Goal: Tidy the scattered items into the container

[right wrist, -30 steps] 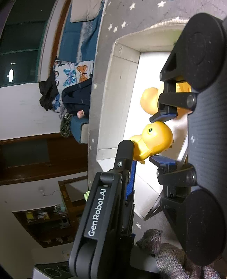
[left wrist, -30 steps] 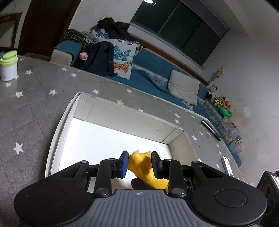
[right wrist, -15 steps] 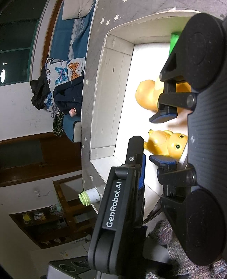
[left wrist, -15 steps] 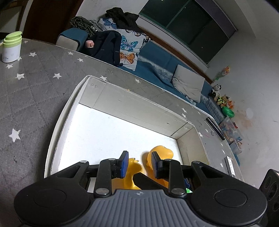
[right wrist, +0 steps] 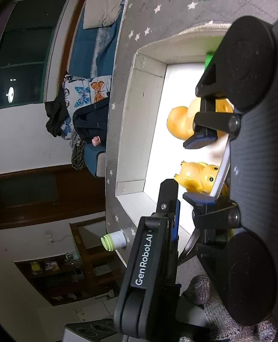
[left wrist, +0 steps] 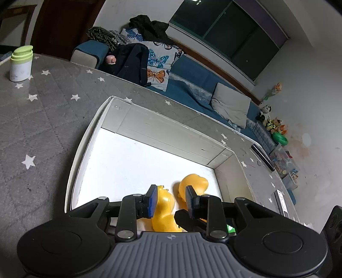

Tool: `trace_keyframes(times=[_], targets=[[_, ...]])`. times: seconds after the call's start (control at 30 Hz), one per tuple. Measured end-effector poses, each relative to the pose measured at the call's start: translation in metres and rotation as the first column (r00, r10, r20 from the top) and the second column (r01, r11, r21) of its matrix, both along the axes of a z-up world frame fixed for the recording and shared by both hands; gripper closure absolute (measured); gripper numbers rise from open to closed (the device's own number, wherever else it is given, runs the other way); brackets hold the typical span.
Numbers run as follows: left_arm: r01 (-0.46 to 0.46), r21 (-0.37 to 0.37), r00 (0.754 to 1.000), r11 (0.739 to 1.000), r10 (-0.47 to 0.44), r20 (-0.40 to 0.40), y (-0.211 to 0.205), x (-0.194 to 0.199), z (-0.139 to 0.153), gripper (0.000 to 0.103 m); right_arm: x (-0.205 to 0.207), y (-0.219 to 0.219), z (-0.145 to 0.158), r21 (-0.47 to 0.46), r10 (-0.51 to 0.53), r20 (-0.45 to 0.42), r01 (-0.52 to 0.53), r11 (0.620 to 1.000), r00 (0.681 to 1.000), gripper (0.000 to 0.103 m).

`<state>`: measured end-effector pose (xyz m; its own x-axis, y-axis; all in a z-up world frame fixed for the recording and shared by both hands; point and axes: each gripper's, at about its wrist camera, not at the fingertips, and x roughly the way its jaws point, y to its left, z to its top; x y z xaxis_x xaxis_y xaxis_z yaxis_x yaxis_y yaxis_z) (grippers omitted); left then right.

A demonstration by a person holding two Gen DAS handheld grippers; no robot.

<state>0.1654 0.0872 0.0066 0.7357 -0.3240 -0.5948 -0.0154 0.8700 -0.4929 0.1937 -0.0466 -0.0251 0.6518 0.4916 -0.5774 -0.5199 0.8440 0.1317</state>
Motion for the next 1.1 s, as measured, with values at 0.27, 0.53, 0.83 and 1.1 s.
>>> trace_keyframes(times=[0.27, 0.53, 0.83, 1.1], targets=[[0.003, 0.016, 1.000, 1.000, -0.003, 0.027, -0.009, -0.023, 0.005, 0.073, -0.021, -0.012, 0.010, 0.017, -0.017, 0.025, 0.017, 1.000, 1.000, 0.049], [-0.008, 0.030, 0.998, 1.000, 0.006, 0.056, -0.015, -0.048, 0.012, 0.073, -0.052, -0.027, 0.015, 0.015, -0.038, 0.063, 0.037, 0.999, 0.997, 0.041], [-0.014, 0.026, 0.998, 1.000, 0.012, 0.067, -0.022, -0.069, 0.010, 0.073, -0.079, -0.040, 0.001, 0.002, -0.049, 0.037, 0.049, 0.999, 0.998, 0.031], [-0.006, 0.025, 0.998, 1.000, 0.004, 0.057, -0.026, -0.082, 0.006, 0.073, -0.078, -0.039, -0.017, -0.021, -0.031, -0.013, 0.031, 0.999, 0.999, 0.030]])
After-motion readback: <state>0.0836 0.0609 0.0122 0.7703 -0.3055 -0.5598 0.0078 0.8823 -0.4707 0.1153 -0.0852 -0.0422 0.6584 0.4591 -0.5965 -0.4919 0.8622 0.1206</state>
